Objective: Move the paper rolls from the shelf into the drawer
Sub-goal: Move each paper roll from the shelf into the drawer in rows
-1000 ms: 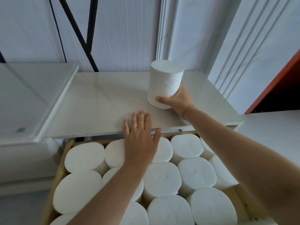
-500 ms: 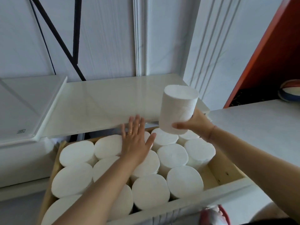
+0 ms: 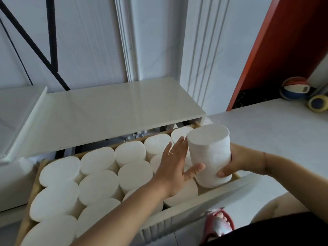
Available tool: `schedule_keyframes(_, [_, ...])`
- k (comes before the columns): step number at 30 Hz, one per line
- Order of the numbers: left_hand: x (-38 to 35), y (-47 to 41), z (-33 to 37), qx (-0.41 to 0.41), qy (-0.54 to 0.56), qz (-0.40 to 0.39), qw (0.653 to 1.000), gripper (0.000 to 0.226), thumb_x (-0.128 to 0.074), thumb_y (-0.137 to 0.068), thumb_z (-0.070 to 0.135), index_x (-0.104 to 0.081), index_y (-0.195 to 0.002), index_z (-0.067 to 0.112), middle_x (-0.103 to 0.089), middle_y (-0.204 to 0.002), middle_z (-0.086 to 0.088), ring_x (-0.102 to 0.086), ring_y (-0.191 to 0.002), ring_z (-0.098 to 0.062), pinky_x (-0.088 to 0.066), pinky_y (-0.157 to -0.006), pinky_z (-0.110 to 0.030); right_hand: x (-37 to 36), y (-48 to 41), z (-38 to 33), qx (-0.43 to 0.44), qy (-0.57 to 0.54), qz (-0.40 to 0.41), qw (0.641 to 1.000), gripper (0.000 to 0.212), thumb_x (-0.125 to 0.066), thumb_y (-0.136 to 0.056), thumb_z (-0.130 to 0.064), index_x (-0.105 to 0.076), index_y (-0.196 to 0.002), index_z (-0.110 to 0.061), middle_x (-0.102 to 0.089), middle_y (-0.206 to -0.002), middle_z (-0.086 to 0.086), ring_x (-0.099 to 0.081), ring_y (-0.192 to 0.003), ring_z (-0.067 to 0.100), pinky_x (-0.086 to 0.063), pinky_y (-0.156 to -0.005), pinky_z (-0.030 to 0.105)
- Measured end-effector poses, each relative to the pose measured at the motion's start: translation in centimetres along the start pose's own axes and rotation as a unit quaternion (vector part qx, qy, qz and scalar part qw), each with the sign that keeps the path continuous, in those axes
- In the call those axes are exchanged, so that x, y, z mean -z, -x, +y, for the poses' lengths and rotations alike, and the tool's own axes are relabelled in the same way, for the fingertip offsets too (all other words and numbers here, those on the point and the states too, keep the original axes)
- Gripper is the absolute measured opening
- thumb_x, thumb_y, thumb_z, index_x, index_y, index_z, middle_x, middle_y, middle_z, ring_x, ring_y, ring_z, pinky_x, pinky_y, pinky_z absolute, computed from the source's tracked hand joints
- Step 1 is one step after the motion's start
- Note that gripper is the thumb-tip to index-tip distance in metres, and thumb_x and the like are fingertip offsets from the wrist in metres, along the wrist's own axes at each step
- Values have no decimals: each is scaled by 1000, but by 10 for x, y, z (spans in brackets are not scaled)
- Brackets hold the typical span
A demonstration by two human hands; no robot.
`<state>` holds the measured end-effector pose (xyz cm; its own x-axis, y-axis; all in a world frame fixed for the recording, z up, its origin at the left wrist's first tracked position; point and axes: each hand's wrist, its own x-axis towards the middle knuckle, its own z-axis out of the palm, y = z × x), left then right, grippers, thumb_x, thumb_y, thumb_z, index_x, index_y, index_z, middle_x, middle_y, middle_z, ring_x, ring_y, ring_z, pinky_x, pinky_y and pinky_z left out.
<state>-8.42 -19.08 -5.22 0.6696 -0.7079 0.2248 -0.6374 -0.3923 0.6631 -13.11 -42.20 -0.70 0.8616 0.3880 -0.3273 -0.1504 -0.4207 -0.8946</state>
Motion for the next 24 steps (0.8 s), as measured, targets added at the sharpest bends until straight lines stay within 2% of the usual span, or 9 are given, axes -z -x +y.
schedule_keyframes(3, [-5, -2, 3, 14, 33, 5, 999, 77, -38, -86, 67, -13, -148, 29, -26, -153, 12, -16, -141, -5, -4, -117, -42, -6, 3, 9, -12, -2, 20, 1000, 67, -82, -69, -4, -52, -126, -21, -68, -117, -4, -64, -110, 17, -55, -85, 27])
schedule_keyframes(6, [-9, -2, 8, 19, 47, 24, 998, 78, -47, -83, 65, -21, -146, 27, -35, -146, 11, -25, -134, -7, -15, -115, -43, -12, 7, 12, 3, -22, 40, 999, 75, -84, -64, -17, -48, -129, -21, -68, -118, -4, -64, -111, 17, -55, -87, 30])
schedule_keyframes(9, [-15, -2, 13, 22, 57, 28, 998, 82, -58, -78, 65, -22, -145, 34, -35, -134, 21, -25, -129, -7, -19, -111, -34, -16, 11, 6, 55, -76, 80, 992, 85, -81, -64, -49, -44, -135, -20, -62, -127, 1, -59, -119, 19, -50, -94, 27])
schedule_keyframes(11, [-19, -1, 14, 45, 71, 5, 996, 94, -67, -71, 64, -15, -145, 41, -33, -140, 21, -24, -131, -7, -22, -109, -31, -20, 14, 4, 60, -141, 145, 977, 86, -69, -64, -73, -51, -132, -24, -62, -128, 2, -59, -119, 18, -50, -94, 26])
schedule_keyframes(12, [-21, 0, 13, 58, 83, -16, 995, 99, -71, -69, 61, -11, -145, 42, -33, -144, 16, -26, -132, -8, -25, -110, -31, -23, 15, 5, 53, -161, 173, 970, 77, -64, -65, -76, -57, -126, -28, -64, -125, -1, -61, -116, 17, -51, -93, 25])
schedule_keyframes(14, [-26, 4, 13, 73, 125, -70, 987, 103, -74, -69, 54, -5, -144, 42, -37, -143, 10, -36, -129, -9, -33, -109, -34, -32, 14, 9, 32, -161, 202, 965, 48, -59, -76, -66, -67, -111, -35, -68, -114, -3, -66, -104, 14, -55, -85, 26])
schedule_keyframes(16, [-30, 9, 16, 88, 179, -102, 975, 99, -71, -73, 56, -3, -144, 39, -39, -141, 9, -42, -125, -8, -37, -106, -33, -39, 11, 11, 9, -135, 225, 965, 30, -65, -82, -51, -67, -106, -34, -69, -106, -1, -68, -95, 17, -59, -78, 28])
schedule_keyframes(20, [-29, 10, 22, 125, 233, -103, 959, 81, -52, -76, 68, -16, -141, 35, -47, -132, 11, -47, -117, -1, -41, -101, -26, -38, 9, 8, -23, -127, 213, 968, 43, -65, -75, -42, -62, -114, -25, -67, -111, 6, -67, -100, 27, -60, -79, 35])
schedule_keyframes(24, [-28, 4, 25, 152, 217, -49, 963, 48, -50, -90, 51, -38, -130, 29, -58, -119, 8, -55, -106, -6, -47, -90, -25, -33, 5, 10, -58, -111, 198, 972, 26, -69, -84, -26, -66, -110, -23, -70, -110, 4, -69, -97, 23, -59, -75, 29])
